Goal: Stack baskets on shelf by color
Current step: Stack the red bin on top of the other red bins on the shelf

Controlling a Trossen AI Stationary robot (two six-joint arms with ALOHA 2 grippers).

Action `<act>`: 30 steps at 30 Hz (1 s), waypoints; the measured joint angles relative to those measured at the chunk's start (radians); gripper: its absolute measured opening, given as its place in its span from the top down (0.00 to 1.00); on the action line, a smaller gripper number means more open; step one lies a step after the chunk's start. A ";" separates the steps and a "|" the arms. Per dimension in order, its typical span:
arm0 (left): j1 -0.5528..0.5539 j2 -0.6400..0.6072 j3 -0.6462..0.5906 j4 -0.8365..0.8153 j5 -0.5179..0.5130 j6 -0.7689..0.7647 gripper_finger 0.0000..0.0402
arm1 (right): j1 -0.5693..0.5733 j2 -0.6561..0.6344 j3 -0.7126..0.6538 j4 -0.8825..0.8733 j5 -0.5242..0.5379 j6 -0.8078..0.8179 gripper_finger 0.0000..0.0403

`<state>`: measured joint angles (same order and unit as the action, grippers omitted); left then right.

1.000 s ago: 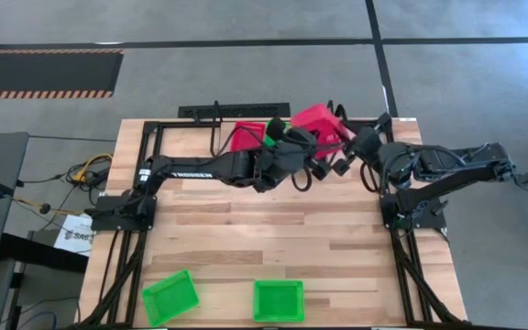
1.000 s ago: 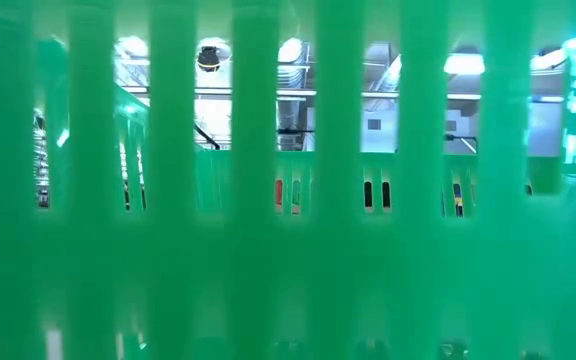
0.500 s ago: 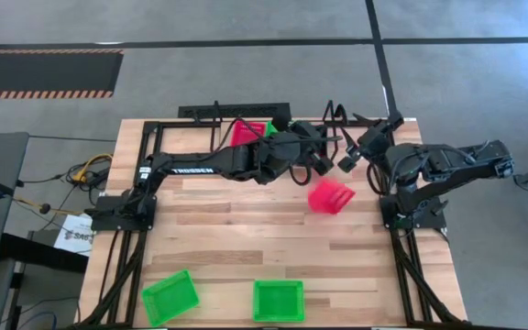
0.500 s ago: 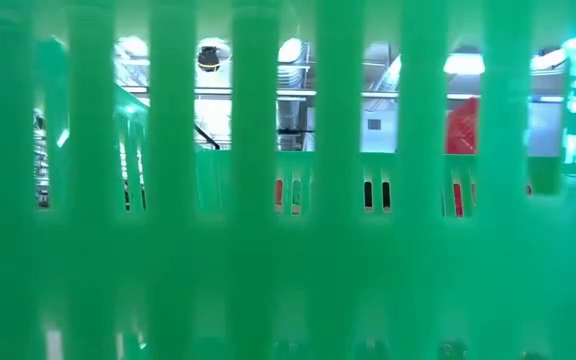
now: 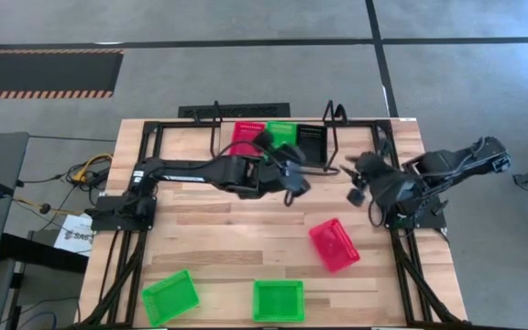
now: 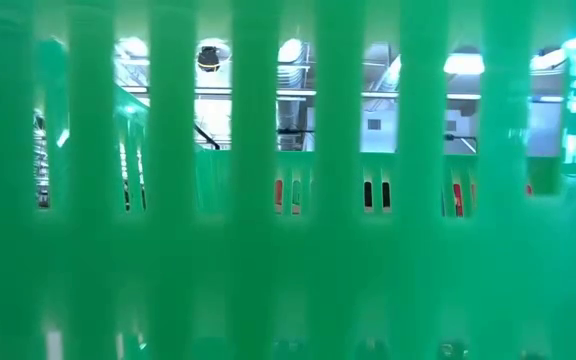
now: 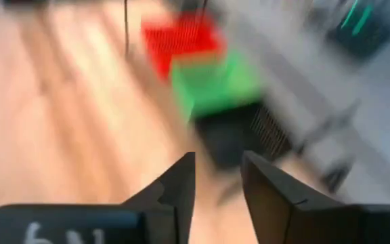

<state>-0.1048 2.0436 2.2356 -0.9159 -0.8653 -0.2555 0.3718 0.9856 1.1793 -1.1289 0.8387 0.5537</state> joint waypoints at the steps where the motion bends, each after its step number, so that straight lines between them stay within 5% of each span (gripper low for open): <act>1: -0.002 -0.010 0.000 -0.061 0.001 -0.058 1.00 | 0.010 -0.001 -0.001 -0.071 -0.063 0.100 0.68; 5: -0.005 -0.027 0.001 -0.207 0.102 -0.186 1.00 | 0.052 0.003 -0.048 -0.177 -0.327 0.367 0.75; 9: -0.003 -0.026 0.001 -0.236 0.305 -0.149 1.00 | 0.097 0.021 -0.122 -0.170 -0.507 0.531 0.78; 14: 0.003 0.003 0.001 -0.235 0.681 0.127 1.00 | 0.155 0.072 -0.203 -0.165 -0.643 0.723 0.78; 18: -0.005 0.055 0.001 -0.249 0.873 0.427 1.00 | 0.192 0.108 -0.209 -0.142 -0.659 0.812 0.78; 22: -0.012 0.129 0.001 -0.258 0.959 0.590 1.00 | 0.198 0.116 -0.209 -0.062 -0.647 0.842 0.78; 30: -0.027 0.138 0.000 -0.352 0.957 0.565 1.00 | 0.198 0.233 -0.210 0.017 -0.654 0.840 0.78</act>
<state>-0.1315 2.1813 2.2356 -1.2679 0.0920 0.3091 0.5694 1.2188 0.9695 -1.1117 0.1848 1.3938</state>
